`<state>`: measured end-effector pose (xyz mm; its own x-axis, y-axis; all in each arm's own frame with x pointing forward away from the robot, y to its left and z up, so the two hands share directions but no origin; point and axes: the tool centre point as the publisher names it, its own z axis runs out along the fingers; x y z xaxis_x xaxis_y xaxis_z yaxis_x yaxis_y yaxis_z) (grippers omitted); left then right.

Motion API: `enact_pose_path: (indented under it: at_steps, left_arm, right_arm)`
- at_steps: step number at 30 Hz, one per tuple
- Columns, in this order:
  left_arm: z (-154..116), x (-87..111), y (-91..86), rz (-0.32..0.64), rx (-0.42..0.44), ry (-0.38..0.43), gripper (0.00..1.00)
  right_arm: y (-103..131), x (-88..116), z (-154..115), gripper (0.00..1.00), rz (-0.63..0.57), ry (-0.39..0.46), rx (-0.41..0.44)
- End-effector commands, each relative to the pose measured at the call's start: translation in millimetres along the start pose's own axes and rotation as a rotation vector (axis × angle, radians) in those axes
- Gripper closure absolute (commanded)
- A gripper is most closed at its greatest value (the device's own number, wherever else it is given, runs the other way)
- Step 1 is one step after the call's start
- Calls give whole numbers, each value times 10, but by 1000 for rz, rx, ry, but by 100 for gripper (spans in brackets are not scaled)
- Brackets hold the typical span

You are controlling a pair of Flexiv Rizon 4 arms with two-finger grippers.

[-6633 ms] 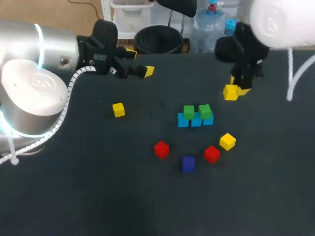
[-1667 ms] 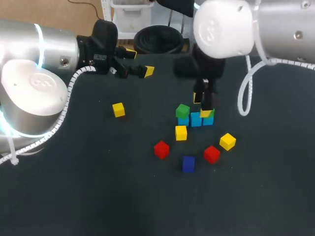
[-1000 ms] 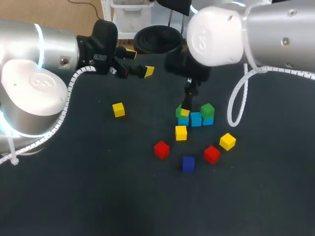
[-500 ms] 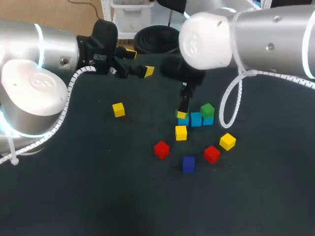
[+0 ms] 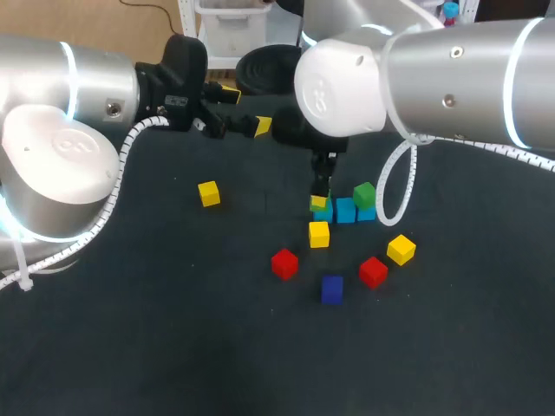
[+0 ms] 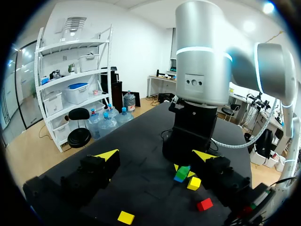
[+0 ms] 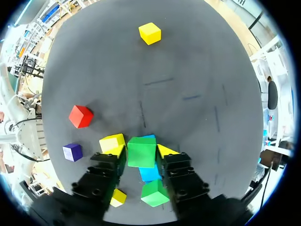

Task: Place the blue cubes, place green cubes on the blue cubes, place the yellow cubes on the green cubes, then place the red cubes on the yellow cubes, and place purple cube on the red cubes.

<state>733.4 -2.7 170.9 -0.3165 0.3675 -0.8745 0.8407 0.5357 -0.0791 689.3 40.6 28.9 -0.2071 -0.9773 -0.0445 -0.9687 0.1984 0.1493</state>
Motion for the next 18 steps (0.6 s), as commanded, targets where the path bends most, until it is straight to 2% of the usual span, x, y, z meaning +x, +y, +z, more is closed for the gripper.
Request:
enact_pose_path:
  at_steps: [1,2,3,18]
  left_arm:
    - [1,15,5,1,1,-7,0]
    - [1,15,5,1,1,-7,0]
    - [1,15,5,1,1,-7,0]
    - [1,15,5,1,1,-7,0]
  right_arm:
    - [11,33,18,91,-6,1,14]
    - [7,37,18,92,-9,3,19]
    - [5,38,19,100,-13,2,21]
    - [-60,128,-13,100,-33,11,30]
